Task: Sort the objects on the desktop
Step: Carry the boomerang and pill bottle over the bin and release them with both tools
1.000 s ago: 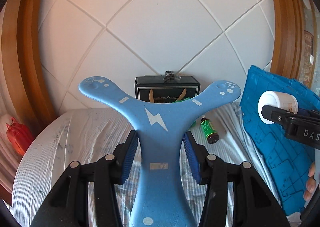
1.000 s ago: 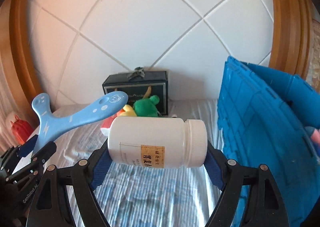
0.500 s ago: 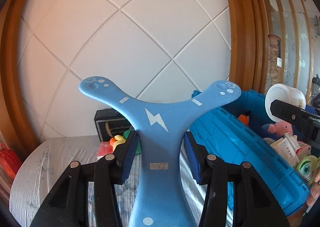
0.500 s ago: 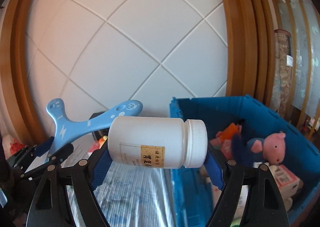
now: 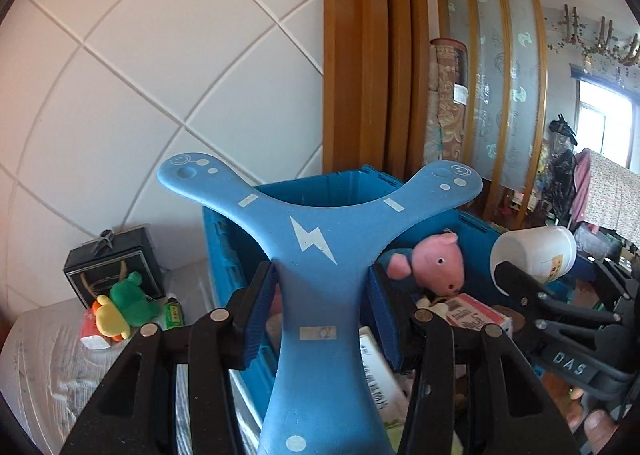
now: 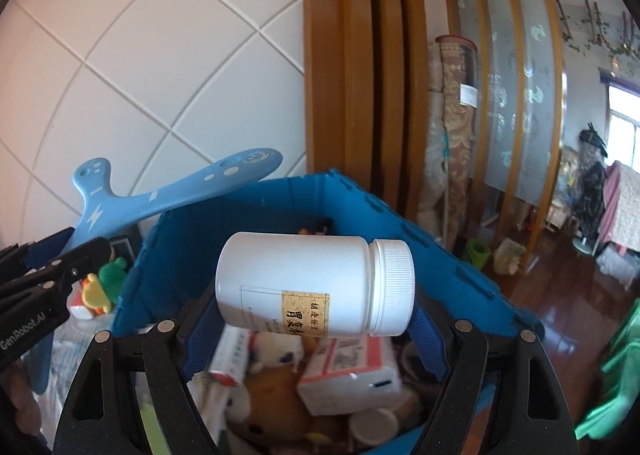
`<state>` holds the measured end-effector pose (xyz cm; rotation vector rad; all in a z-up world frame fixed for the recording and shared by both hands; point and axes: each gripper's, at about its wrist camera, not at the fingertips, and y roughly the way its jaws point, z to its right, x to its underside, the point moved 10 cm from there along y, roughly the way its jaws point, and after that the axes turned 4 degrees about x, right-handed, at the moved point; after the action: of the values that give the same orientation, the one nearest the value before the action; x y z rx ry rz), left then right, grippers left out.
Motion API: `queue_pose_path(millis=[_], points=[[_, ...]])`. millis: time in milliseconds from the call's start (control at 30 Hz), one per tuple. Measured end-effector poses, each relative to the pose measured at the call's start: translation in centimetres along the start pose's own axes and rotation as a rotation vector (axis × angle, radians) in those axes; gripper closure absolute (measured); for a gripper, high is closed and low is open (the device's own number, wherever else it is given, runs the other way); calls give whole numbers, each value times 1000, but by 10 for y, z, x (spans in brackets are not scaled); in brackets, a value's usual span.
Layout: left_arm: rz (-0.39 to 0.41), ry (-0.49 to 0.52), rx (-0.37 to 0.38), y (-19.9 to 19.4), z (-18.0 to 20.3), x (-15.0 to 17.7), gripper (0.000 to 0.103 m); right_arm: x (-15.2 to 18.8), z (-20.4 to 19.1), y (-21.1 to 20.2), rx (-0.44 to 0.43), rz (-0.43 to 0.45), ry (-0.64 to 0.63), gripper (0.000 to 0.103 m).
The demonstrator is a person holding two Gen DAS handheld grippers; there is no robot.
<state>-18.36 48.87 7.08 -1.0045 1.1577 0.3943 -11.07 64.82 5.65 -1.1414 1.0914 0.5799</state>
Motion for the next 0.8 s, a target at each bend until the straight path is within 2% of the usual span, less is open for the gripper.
queue_pose_path(millis=[267, 500, 667, 733, 767, 800], points=[[-136, 31, 31, 40, 45, 19, 57, 17, 44, 26, 61, -48, 1, 21], [-157, 23, 50, 52, 48, 28, 56, 20, 49, 44, 75, -59, -13, 21], [-146, 34, 33, 52, 48, 24, 56, 21, 53, 56, 102, -77, -25, 21], [-146, 30, 27, 51, 47, 23, 52, 23, 54, 59, 100, -89, -30, 14], [-147, 25, 28, 50, 46, 22, 46, 23, 55, 60, 96, -92, -27, 2], [-144, 20, 30, 49, 44, 22, 40, 23, 54, 60, 90, -93, -25, 0]])
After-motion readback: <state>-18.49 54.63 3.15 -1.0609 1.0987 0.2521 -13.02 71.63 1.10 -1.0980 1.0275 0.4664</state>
